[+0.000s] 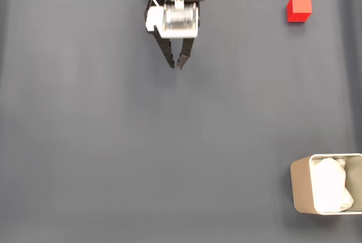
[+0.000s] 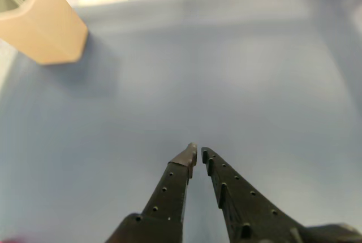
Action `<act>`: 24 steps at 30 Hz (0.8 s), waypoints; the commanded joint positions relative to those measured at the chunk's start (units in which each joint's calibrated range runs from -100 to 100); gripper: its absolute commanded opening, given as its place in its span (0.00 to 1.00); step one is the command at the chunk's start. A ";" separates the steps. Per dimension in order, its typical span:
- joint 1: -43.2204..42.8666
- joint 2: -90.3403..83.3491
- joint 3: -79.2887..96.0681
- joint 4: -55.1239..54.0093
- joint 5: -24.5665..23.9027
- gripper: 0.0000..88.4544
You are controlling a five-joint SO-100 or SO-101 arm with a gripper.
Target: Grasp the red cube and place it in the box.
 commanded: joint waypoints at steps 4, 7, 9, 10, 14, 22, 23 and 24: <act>0.31 13.42 -31.51 -4.28 1.17 0.00; 0.52 20.53 -43.64 0.64 1.71 0.00; 0.52 23.91 -49.85 3.75 2.15 0.00; 0.52 25.90 -52.95 5.64 2.49 0.00; 0.88 31.70 -60.98 8.91 3.03 0.00; 1.30 39.24 -68.46 9.90 3.03 0.00; 1.30 39.94 -69.19 9.98 2.98 0.00; 1.23 40.54 -69.74 9.98 2.93 0.00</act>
